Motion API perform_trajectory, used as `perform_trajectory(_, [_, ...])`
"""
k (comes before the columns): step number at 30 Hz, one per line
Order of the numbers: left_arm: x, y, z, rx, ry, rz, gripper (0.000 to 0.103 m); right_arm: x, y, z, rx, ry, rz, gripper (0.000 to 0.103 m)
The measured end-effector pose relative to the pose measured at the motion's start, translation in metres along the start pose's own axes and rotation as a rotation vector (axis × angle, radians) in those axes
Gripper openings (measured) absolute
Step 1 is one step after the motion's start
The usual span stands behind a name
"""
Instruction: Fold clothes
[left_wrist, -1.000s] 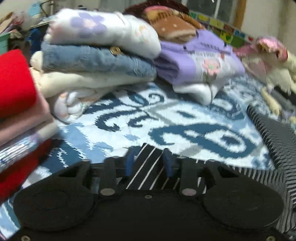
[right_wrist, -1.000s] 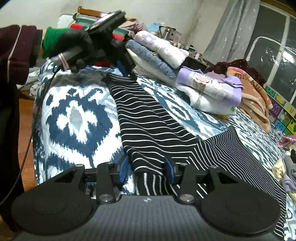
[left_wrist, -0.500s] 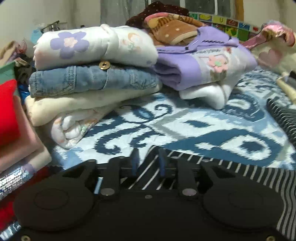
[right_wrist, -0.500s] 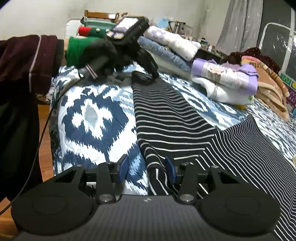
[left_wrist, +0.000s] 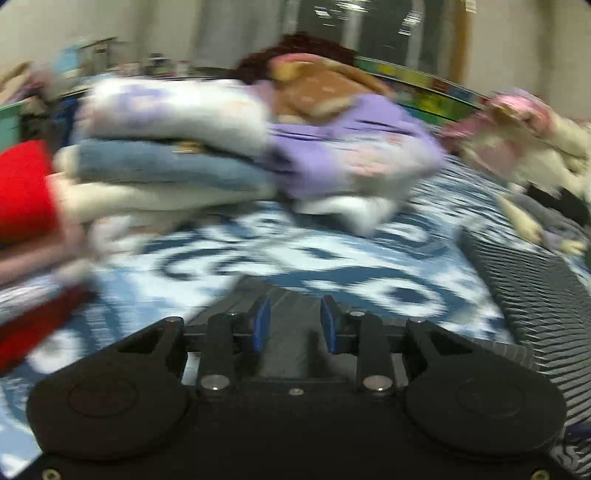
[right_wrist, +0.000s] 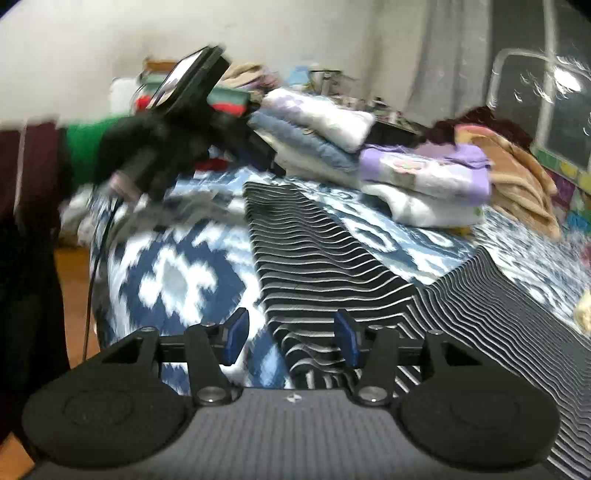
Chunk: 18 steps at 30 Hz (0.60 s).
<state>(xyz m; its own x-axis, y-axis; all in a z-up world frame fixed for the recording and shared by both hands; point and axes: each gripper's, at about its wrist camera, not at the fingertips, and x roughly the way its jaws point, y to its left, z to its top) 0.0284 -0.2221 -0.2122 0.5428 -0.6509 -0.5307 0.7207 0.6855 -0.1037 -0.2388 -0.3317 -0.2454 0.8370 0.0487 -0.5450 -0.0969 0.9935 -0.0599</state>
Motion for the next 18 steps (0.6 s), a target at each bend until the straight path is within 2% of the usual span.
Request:
perform_trajectory(1, [0.003,-0.011,0.001,0.010,0.007,-0.018,0.027,0.009,-0.003,-0.003,0.016,0.076,0.050,0.055])
perform_trajectory(2, [0.006,-0.020,0.004,0.013,0.011,-0.037,0.027,0.009,-0.002,-0.005,0.002,0.074,0.056,0.055])
perform_trajectory(3, [0.010,-0.030,0.008,0.012,0.012,-0.063,0.027,0.008,0.000,-0.007,-0.015,0.063,0.057,0.055])
perform_trajectory(5, [0.016,-0.049,0.019,0.006,0.012,-0.117,0.029,-0.003,-0.011,0.002,0.030,0.042,0.097,0.051])
perform_trajectory(7, [0.025,-0.068,0.033,0.000,0.010,-0.165,0.029,-0.022,-0.041,0.015,0.166,-0.022,0.125,0.051])
perform_trajectory(9, [0.036,-0.087,0.047,0.002,0.014,-0.208,0.029,-0.040,-0.078,0.021,0.274,-0.083,0.095,0.051])
perform_trajectory(12, [0.059,-0.112,0.061,0.002,0.048,-0.252,0.031,-0.067,-0.154,0.018,0.453,-0.138,-0.013,0.057])
perform_trajectory(14, [0.082,-0.125,0.065,-0.019,0.097,-0.277,0.035,-0.079,-0.206,0.006,0.583,-0.151,-0.092,0.066])
perform_trajectory(15, [0.092,-0.131,0.065,-0.029,0.118,-0.281,0.038,-0.085,-0.234,-0.002,0.646,-0.158,-0.139,0.067])
perform_trajectory(18, [0.124,-0.141,0.068,-0.090,0.188,-0.313,0.038,-0.085,-0.299,-0.030,0.805,-0.144,-0.230,0.067])
